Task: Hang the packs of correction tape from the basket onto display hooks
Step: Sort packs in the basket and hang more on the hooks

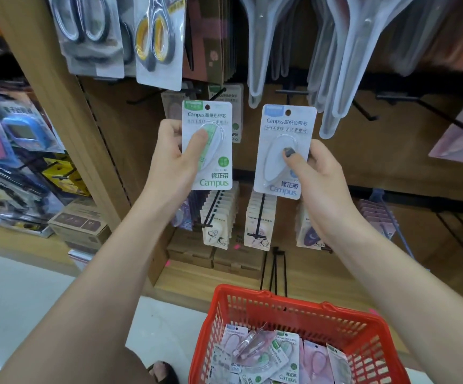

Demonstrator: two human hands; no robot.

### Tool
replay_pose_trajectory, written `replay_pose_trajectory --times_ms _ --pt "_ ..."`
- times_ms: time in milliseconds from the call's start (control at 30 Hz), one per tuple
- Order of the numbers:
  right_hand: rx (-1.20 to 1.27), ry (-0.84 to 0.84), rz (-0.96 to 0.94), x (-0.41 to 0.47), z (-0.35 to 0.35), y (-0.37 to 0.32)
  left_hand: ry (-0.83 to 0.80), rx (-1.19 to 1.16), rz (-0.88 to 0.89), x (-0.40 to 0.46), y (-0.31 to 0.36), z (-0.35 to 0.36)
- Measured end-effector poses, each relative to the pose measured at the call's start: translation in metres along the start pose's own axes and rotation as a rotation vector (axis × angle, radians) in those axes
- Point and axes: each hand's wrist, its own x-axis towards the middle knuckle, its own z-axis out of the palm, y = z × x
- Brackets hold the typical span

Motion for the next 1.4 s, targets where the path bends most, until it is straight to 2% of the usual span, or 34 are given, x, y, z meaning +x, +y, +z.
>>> replay_pose_trajectory --times_ms 300,500,733,1033,1200,1400 --pt "-0.051 0.090 -0.044 0.001 0.006 -0.004 0.086 0.004 0.014 -0.005 -0.001 0.006" --pt "-0.024 0.131 0.051 0.015 0.008 0.003 0.162 -0.033 0.007 -0.005 0.004 0.011" --pt "0.008 0.182 0.167 0.046 0.014 0.014 0.135 0.051 0.019 0.002 -0.006 0.013" --pt "0.066 0.197 0.169 0.060 0.015 0.022 0.146 0.112 0.074 -0.009 -0.013 0.014" --pt "0.074 0.191 0.166 0.062 0.016 0.026 0.198 0.056 0.046 -0.004 -0.012 0.020" --pt "0.078 0.173 0.167 0.068 0.014 0.029 0.163 0.075 0.077 -0.007 -0.019 0.018"
